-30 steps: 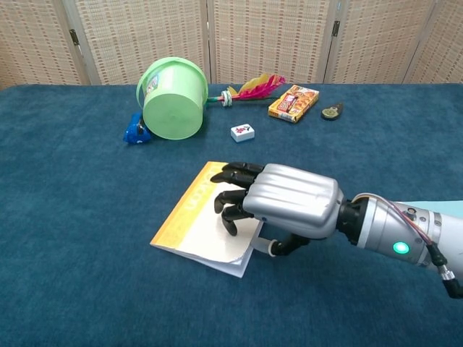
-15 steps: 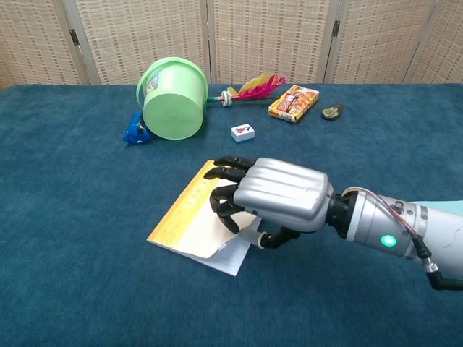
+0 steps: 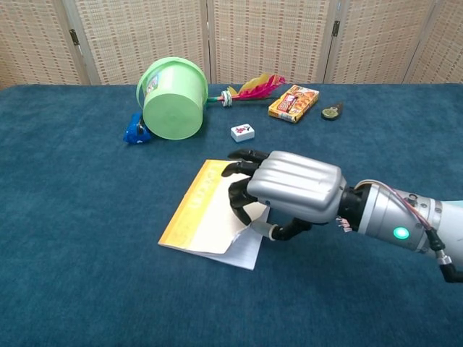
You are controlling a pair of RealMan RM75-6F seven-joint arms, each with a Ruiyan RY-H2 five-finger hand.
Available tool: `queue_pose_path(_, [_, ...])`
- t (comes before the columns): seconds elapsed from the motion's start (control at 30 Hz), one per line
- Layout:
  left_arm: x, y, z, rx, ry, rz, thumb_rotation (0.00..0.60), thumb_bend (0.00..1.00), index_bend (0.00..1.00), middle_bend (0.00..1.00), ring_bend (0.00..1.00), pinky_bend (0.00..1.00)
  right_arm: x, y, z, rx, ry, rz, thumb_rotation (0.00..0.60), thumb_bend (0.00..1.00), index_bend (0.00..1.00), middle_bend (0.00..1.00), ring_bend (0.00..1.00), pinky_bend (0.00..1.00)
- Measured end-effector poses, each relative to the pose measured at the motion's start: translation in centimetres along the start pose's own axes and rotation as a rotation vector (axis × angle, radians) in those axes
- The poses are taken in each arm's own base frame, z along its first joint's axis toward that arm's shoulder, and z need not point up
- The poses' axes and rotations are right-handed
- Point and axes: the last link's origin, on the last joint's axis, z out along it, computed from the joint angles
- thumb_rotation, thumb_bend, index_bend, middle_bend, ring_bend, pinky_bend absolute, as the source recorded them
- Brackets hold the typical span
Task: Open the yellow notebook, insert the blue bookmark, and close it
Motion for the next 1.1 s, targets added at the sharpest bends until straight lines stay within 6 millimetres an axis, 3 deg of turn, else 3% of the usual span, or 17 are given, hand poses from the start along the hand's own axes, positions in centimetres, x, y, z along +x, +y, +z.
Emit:
queue_pose_path(0.33, [-0.1, 0.3, -0.1, -0.018, 0.003, -0.015, 0.6, 0.29, 0.19, 0.11, 0.17, 0.23, 1.0, 2.2, -4.6, -0.053, -0.021, -0.034, 0.6, 0.45, 0.74, 0.42, 0.15, 0.03])
queue_pose_path(0.67, [0.2, 0.9, -0.2, -0.035, 0.012, -0.03, 0.6, 0.29, 0.19, 0.11, 0.17, 0.23, 4.5, 3.7, -9.4, -0.051, -0.013, -0.109, 0.6, 0.45, 0.74, 0.43, 0.15, 0.03])
queue_pose_path(0.83, [0.1, 1.2, -0.6, -0.043, -0.001, -0.035, 0.6, 0.29, 0.19, 0.1, 0.17, 0.23, 6.7, 3.2, -9.0, 0.02, 0.03, -0.163, 0.6, 0.44, 0.75, 0.43, 0.15, 0.03])
queue_pose_path(1.1, [0.0, 1.3, -1.3, -0.043, -0.036, -0.046, 0.6, 0.29, 0.18, 0.1, 0.17, 0.23, 8.4, 1.9, -5.1, 0.175, 0.056, -0.231, 0.6, 0.44, 0.76, 0.44, 0.15, 0.03])
